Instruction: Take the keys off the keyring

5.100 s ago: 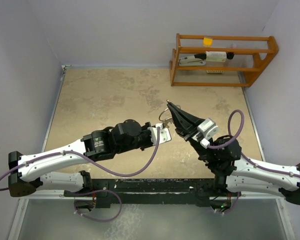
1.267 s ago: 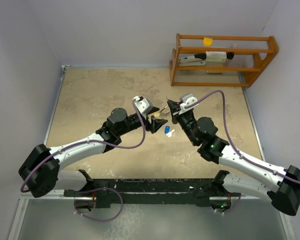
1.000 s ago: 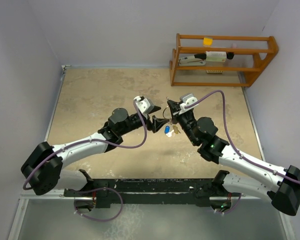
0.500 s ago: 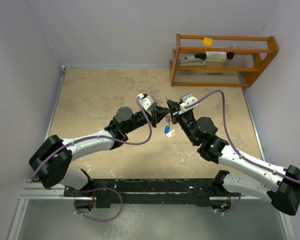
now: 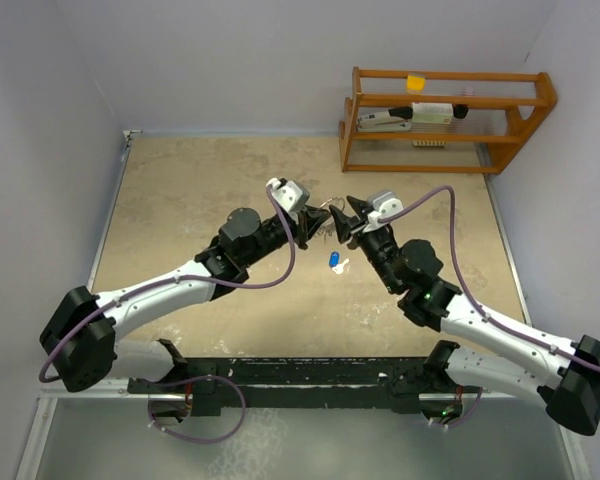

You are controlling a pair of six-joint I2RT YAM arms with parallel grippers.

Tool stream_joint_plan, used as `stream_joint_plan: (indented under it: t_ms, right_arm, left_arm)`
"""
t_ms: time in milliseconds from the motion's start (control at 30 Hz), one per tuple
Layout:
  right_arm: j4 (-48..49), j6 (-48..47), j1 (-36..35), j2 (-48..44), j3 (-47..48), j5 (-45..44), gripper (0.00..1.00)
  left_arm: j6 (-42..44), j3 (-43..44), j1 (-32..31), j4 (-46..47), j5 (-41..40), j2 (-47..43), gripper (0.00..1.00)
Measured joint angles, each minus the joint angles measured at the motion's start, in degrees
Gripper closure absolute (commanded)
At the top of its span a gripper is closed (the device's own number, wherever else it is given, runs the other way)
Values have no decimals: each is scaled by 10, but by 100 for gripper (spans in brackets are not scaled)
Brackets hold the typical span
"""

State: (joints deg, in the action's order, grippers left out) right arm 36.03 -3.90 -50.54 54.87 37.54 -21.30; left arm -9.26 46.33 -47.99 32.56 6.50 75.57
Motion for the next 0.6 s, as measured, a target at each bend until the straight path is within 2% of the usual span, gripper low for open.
stream_joint_plan:
  t_ms: [200, 400, 600]
  right_arm:
    - [11, -9, 0, -39, -34, 4, 40]
    - [7, -2, 0, -50, -49, 5, 39]
    - [3, 21, 0, -49, -68, 31, 35]
  left_arm:
    - [0, 41, 0, -80, -44, -35, 100]
    - [-2, 75, 0, -151, -83, -58, 100]
    - [-7, 75, -1, -181, -95, -78, 100]
